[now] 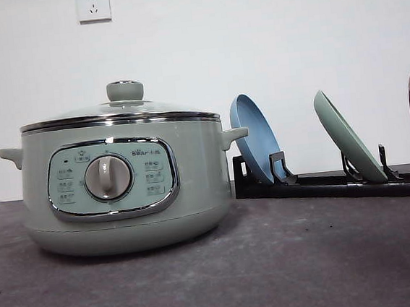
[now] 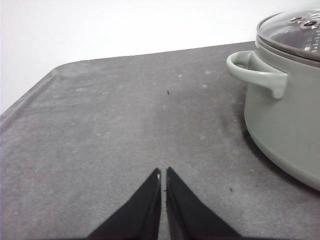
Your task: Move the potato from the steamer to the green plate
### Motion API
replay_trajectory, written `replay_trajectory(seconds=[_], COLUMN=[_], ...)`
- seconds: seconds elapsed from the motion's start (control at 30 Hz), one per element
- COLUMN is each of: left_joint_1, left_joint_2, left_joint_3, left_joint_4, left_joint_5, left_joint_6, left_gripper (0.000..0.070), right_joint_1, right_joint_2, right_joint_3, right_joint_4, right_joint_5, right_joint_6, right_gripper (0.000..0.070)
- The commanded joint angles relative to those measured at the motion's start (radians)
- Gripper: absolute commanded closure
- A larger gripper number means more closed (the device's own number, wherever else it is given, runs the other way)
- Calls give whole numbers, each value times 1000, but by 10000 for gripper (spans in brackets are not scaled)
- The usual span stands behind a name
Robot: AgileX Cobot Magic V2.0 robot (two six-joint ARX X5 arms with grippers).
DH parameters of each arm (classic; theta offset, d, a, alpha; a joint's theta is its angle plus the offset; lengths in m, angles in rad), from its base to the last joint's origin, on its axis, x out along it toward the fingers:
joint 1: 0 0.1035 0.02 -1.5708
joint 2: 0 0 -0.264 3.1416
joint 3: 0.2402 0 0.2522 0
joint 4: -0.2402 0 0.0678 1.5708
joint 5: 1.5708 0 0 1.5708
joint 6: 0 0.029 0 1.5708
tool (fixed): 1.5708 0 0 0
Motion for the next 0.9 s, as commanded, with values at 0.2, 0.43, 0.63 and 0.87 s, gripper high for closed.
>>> replay_trajectory(seconds=[0.2,0.43,0.63,0.87], left_joint_1=[3,3,3,3], left_joint_2=[-2,-2,-2,31], left_joint_3=[-21,-4,62,200], left_joint_4=[42,46,44,16], left_joint_5=[10,10,11,45], left_joint_6=[-332,-502,-575,-598], left_gripper=[690,690,690,690], right_joint_1=[0,-1,-1,-1], right_joint_2=[-2,-2,-2,0], right_joint_3=[-3,4,69,201], right_joint_4=[11,12,15,13], right_joint_5=[-26,-39,-52,-52], right_joint_6=[178,244,250,251], right_gripper=[700,700,700,700])
